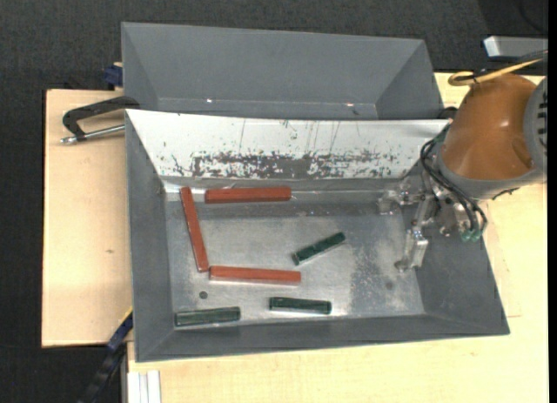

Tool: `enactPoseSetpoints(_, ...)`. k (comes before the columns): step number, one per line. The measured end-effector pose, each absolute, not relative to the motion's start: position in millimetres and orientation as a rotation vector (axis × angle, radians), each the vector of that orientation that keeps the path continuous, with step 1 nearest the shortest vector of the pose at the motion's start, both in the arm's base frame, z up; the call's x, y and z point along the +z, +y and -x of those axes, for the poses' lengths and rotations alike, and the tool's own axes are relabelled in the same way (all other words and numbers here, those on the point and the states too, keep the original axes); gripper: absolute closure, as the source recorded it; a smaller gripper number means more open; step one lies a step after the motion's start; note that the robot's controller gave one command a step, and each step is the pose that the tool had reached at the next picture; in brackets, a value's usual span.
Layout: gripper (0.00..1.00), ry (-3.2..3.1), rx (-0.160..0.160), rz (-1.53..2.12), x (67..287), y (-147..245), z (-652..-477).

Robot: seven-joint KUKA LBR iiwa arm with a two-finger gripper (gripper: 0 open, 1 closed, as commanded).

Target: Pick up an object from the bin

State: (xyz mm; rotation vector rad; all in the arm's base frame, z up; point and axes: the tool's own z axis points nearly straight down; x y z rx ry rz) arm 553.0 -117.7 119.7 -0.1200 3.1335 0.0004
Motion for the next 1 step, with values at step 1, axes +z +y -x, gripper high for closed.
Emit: enactPoseSetpoints(1, 0.00, 3.134, 0.002, 0.237, 80.7, -85.4, -557.2)
